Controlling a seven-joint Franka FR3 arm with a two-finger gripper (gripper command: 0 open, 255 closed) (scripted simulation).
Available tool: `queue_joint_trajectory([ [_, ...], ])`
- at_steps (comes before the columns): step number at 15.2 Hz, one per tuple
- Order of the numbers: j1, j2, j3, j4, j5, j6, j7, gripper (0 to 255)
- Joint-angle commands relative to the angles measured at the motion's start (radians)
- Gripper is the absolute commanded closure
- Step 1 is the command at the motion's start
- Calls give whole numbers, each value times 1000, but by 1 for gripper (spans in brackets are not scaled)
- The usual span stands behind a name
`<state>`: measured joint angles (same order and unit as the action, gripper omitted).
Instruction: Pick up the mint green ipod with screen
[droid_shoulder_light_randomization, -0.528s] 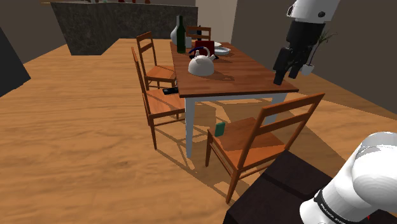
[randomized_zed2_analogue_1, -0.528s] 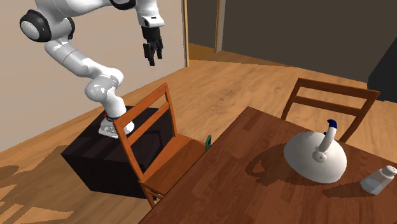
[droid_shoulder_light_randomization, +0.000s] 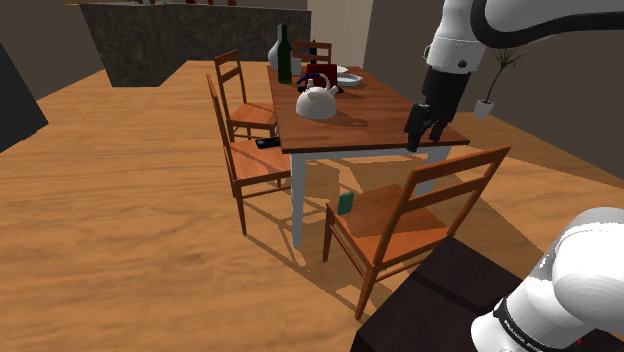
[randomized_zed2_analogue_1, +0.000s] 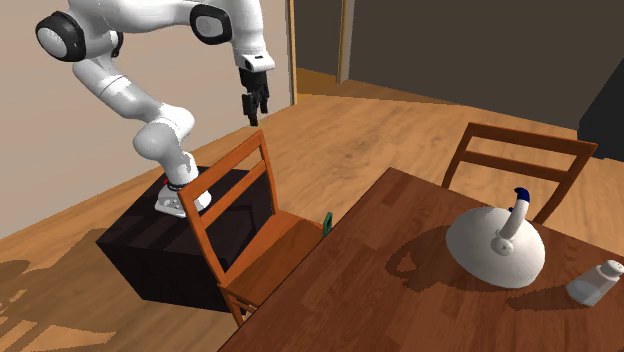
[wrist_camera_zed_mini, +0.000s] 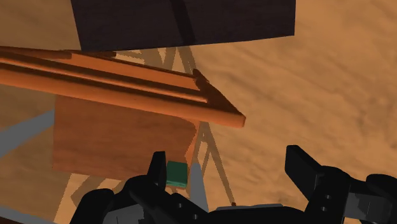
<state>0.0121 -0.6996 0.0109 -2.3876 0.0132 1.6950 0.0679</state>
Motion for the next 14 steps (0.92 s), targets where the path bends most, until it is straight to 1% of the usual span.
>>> queue_joint_trajectory([
  [1,-4,59,-10,-15,-6,74,-14,0],
  [8,-16,258,-39,-51,-18,309,-53,0],
  [14,-22,467,-62,-26,-17,491,-89,0],
])
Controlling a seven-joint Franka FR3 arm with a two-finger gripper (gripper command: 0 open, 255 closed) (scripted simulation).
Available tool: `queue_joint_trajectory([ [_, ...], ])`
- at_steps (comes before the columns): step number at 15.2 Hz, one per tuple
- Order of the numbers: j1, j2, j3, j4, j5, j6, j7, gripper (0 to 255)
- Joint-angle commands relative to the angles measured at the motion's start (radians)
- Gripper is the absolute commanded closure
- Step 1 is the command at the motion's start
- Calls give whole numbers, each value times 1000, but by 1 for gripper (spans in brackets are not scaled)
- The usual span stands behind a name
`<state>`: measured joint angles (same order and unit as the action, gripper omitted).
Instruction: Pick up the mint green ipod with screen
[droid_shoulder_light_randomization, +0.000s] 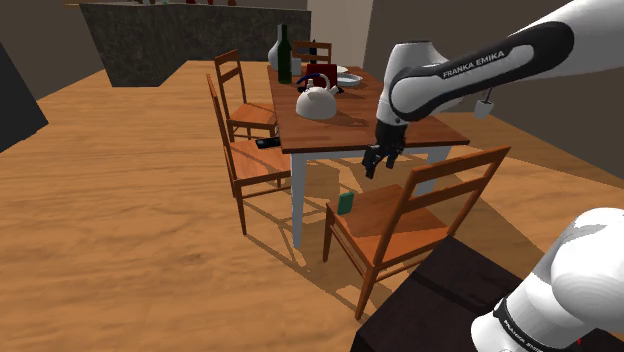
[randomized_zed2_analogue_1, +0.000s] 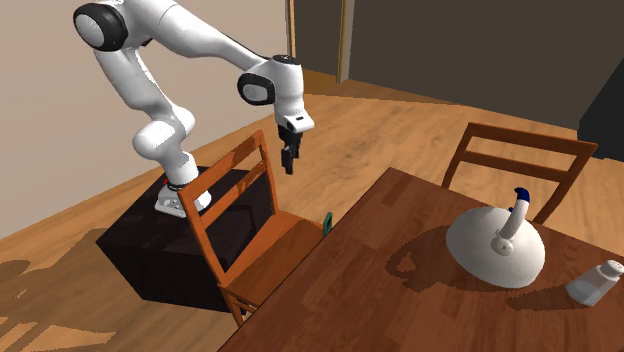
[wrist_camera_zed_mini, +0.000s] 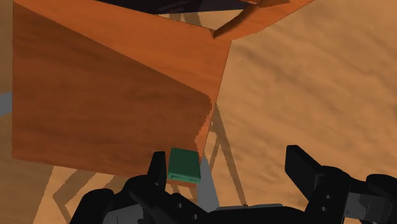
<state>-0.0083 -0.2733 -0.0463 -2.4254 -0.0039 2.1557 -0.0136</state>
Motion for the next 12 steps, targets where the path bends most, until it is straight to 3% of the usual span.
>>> queue_joint_trajectory([
  [1,-3,78,-8,21,2,58,-14,0],
  [12,-23,505,-26,213,47,290,-94,0],
])
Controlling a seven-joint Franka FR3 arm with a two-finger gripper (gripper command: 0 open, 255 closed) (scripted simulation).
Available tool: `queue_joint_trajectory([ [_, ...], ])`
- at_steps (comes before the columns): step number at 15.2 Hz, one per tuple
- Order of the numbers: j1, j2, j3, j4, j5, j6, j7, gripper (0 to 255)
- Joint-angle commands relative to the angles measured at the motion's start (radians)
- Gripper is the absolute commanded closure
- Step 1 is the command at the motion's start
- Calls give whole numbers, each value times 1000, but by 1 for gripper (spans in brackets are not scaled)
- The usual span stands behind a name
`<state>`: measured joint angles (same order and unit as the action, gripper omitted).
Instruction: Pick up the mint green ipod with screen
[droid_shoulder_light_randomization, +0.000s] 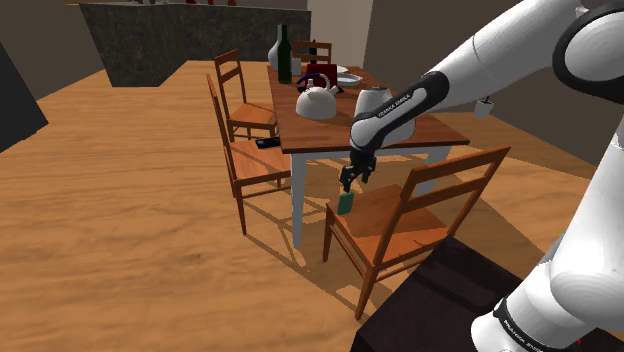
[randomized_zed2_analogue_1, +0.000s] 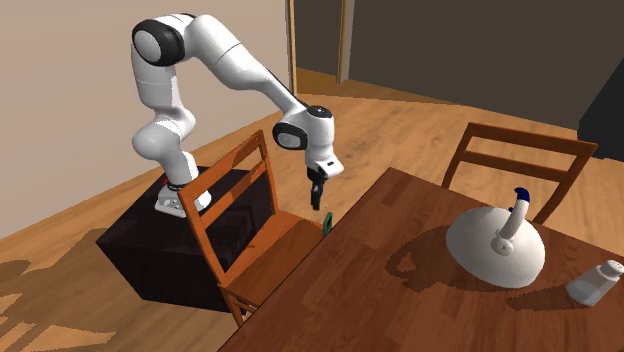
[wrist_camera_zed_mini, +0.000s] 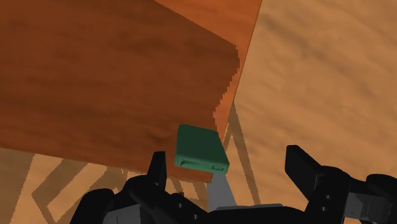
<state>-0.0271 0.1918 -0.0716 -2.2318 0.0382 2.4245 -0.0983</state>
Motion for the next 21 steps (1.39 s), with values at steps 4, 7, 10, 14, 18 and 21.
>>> queue_joint_trajectory([
  [4,-19,198,4,128,24,68,-36,0],
  [7,-23,239,7,144,28,94,-41,0],
  [10,-25,272,10,146,32,125,-44,0],
  [14,-27,302,13,150,36,150,-47,0],
  [18,-27,302,13,148,36,152,-47,255],
  [21,-26,302,13,148,36,153,-46,255],
])
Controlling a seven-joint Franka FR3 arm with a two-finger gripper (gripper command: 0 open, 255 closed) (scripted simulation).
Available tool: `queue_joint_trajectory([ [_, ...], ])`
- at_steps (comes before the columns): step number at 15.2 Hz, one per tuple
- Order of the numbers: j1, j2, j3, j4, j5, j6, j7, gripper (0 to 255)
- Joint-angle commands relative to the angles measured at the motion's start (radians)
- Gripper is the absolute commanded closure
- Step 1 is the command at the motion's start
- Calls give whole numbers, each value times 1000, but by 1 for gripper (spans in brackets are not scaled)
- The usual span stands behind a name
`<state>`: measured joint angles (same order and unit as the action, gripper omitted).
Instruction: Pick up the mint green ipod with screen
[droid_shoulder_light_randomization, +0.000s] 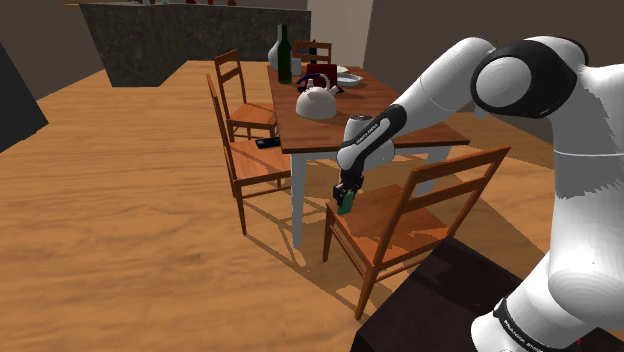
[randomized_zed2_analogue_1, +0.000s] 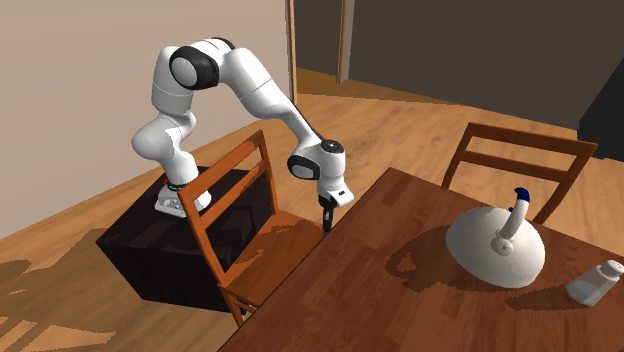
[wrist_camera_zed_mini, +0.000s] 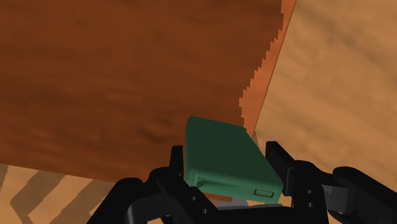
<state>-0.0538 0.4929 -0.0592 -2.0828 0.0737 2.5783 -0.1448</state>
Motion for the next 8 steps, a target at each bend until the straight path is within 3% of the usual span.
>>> queue_joint_trajectory([
  [1,0,2,1,-2,0,0,0,255],
  [8,4,-56,-5,-5,-7,-54,5,255],
])
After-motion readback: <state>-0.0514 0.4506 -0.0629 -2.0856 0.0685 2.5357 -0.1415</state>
